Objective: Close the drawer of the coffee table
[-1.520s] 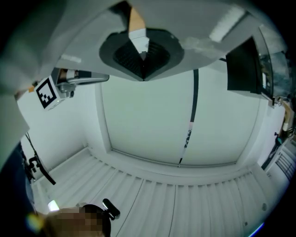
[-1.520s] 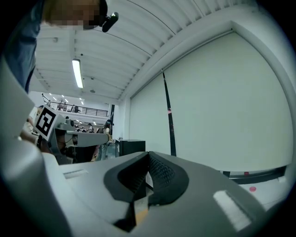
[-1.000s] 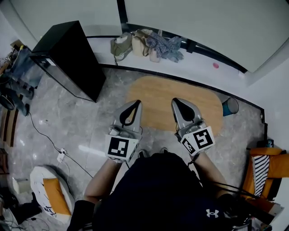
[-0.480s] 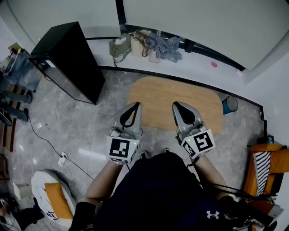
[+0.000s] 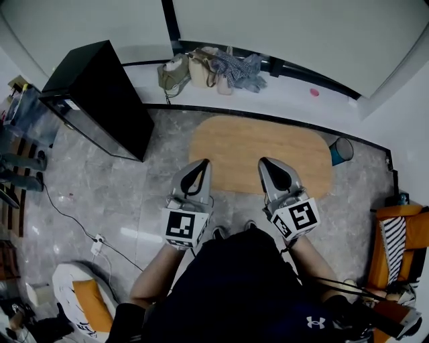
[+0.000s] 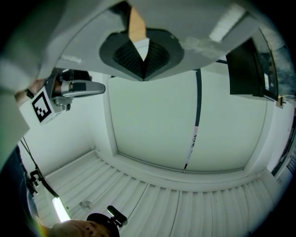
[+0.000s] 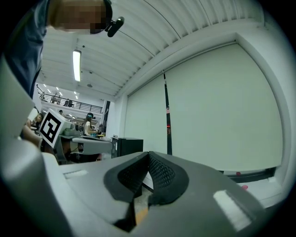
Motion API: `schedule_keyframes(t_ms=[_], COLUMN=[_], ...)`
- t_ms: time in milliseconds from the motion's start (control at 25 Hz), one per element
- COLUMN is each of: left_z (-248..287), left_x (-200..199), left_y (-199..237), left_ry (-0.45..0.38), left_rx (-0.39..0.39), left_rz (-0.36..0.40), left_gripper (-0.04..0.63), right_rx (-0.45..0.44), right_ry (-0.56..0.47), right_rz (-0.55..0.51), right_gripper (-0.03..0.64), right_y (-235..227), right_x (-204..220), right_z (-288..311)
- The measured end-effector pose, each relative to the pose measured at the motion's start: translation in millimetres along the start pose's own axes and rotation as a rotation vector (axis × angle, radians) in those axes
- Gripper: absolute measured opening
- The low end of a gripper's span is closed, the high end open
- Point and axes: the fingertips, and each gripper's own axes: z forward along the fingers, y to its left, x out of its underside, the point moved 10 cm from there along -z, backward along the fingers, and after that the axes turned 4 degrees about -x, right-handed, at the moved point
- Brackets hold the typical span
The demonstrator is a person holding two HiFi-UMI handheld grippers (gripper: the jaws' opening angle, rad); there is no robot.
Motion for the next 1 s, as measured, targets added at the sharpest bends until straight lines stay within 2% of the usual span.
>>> schedule_keyframes(t_ms=[400,1000], left_z=[-6.8,-14.0], left_x=[-0.9,2.2], left_y=[9.3,12.0], left_ry=[-0.01,-0.006], left_rx=[-0.018,-0.028], left_rz=[0.018,0.004], left_gripper=[0.002,0.002], right_rx=[-0.001,0.005], right_ry=[-0.005,0.003], right_rz=[0.018,0.024], right_gripper=[0.002,0.002], right_y=[7.1,11.8], right_x=[0.1,0.2], right_z=[6.3,2.6])
